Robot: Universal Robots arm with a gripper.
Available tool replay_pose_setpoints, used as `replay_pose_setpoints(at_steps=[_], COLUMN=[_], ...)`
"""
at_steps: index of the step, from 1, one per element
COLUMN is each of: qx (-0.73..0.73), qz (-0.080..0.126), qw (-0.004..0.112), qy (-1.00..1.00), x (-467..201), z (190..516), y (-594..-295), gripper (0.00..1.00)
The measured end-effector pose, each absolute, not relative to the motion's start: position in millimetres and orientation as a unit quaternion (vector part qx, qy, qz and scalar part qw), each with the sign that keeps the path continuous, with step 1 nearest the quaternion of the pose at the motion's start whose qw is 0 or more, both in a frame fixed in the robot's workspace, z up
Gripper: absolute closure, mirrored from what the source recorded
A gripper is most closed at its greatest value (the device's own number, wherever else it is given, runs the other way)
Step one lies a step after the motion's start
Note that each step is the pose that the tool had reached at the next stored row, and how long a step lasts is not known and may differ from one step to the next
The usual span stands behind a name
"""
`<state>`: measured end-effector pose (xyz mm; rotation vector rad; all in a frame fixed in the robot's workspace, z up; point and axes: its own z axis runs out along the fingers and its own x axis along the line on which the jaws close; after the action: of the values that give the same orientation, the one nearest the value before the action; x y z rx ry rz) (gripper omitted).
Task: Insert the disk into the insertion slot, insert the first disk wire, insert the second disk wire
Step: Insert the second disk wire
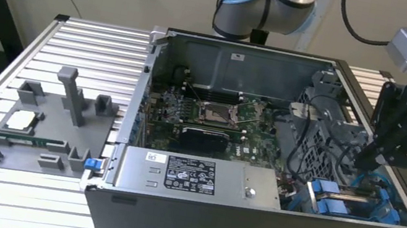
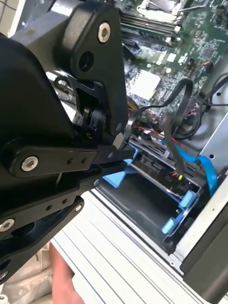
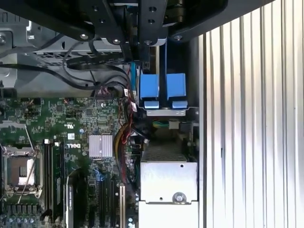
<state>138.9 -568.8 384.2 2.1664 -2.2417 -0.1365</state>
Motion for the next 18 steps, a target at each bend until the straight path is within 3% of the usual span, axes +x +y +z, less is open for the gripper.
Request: replay_pose_setpoints(at_steps=[18], qx=[0.694], qz=[-0.033], qw=[-0.004], qy=[-0.719], x=[137], z=[362], y=[-585], gripper=[1.00])
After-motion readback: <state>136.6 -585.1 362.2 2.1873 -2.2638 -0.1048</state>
